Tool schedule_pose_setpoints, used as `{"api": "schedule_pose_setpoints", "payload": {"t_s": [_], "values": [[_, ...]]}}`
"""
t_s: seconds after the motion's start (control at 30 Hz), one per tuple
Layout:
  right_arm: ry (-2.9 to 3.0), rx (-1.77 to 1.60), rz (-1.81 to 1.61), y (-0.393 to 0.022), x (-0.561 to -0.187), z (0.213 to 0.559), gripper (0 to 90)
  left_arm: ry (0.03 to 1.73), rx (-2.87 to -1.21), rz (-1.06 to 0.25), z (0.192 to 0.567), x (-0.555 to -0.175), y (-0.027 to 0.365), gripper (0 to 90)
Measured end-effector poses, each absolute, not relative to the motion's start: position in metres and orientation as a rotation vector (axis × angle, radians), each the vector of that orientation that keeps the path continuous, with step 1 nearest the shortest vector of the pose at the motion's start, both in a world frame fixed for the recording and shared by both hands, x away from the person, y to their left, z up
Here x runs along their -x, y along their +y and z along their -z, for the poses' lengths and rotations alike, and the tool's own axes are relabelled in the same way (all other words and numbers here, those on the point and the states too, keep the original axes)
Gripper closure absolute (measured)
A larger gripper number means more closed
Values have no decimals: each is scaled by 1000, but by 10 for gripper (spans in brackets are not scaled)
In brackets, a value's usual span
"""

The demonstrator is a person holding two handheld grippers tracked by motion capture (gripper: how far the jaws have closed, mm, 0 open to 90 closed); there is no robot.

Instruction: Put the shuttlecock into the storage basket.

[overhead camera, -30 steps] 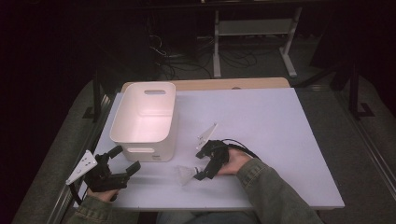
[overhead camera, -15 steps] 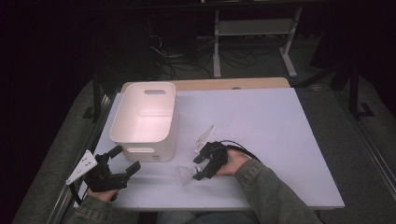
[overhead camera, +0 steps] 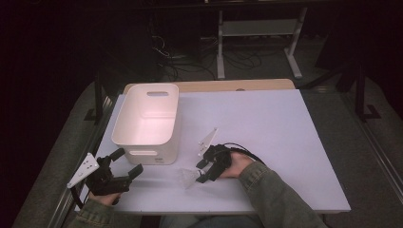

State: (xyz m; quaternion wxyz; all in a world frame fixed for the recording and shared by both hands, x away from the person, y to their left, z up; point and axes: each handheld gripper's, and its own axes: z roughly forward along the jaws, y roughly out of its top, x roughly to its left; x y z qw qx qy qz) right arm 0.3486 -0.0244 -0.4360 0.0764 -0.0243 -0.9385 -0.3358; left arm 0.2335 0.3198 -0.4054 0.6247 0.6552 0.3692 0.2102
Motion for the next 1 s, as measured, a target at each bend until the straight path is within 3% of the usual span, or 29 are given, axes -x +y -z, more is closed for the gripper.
{"api": "schedule_pose_setpoints", "payload": {"t_s": [0.67,1.0], "values": [[-2842,-20,993,-26,-347,438,607,851,-1502,-481,406,-233,320,0],[-2848,-70,1011,-27,-345,437,633,851,-1501,-479,406,-233,320,0]]}}
